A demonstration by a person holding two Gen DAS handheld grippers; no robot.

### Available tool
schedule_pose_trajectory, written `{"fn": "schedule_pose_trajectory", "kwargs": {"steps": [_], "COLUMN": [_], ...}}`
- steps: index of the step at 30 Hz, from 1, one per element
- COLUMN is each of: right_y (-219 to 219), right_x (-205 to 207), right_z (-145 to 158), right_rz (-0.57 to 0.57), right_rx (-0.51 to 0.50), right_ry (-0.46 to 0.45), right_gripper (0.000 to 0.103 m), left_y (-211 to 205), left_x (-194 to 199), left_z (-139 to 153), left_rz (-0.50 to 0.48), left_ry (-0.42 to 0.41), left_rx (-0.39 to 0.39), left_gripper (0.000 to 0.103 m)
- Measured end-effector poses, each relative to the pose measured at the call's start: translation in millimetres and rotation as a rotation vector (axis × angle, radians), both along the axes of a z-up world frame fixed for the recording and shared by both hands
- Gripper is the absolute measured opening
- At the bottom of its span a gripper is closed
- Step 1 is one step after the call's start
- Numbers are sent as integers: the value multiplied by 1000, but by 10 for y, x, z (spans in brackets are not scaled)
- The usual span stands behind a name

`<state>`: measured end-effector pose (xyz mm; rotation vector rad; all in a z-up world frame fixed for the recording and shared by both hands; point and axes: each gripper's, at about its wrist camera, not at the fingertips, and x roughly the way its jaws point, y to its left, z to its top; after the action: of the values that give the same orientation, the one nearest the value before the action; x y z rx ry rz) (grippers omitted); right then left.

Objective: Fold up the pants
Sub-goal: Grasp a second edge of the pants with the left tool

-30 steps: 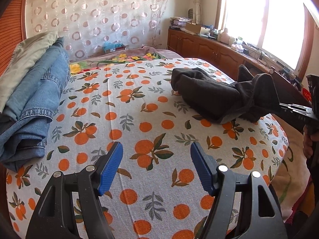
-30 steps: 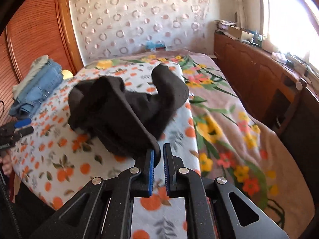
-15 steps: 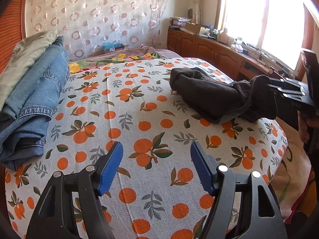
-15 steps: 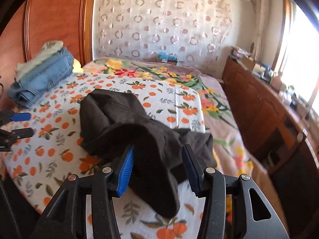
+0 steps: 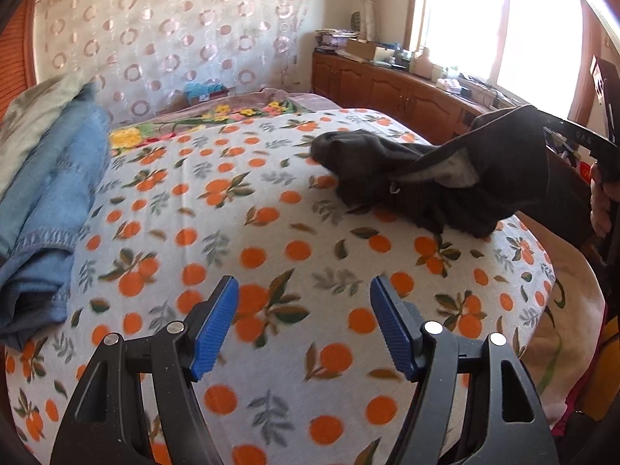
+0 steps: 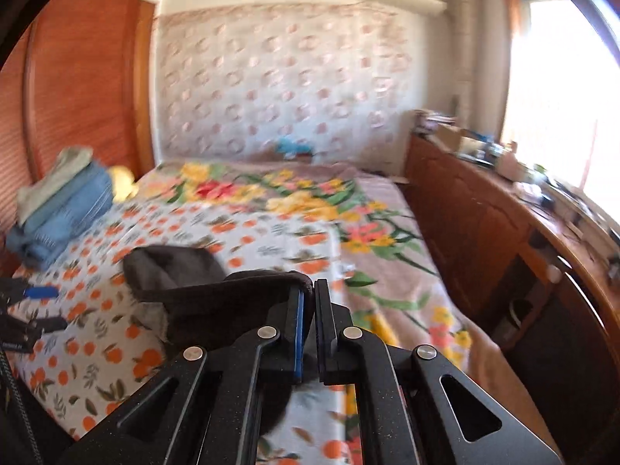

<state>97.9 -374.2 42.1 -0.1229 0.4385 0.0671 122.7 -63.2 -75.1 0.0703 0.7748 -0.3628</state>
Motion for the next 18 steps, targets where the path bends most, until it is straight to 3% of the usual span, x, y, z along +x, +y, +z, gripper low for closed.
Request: {"fn": "schedule_pose_trajectory", "kwargs": {"steps": [10, 18], "right_y": [-194, -226], "right_x": [-122, -121], "right_z": [-102, -30], "right_rz": [-42, -23], "right_rx": [49, 67], "right_ry": [7, -3], "right_gripper": [5, 5], "left_y": [-606, -950], "left_x": [270, 614], "left_z": [44, -157], "left_rz": [-155, -165], "left_ry": [1, 31], "left_rx": [-12, 108], "left_gripper": [71, 57]}}
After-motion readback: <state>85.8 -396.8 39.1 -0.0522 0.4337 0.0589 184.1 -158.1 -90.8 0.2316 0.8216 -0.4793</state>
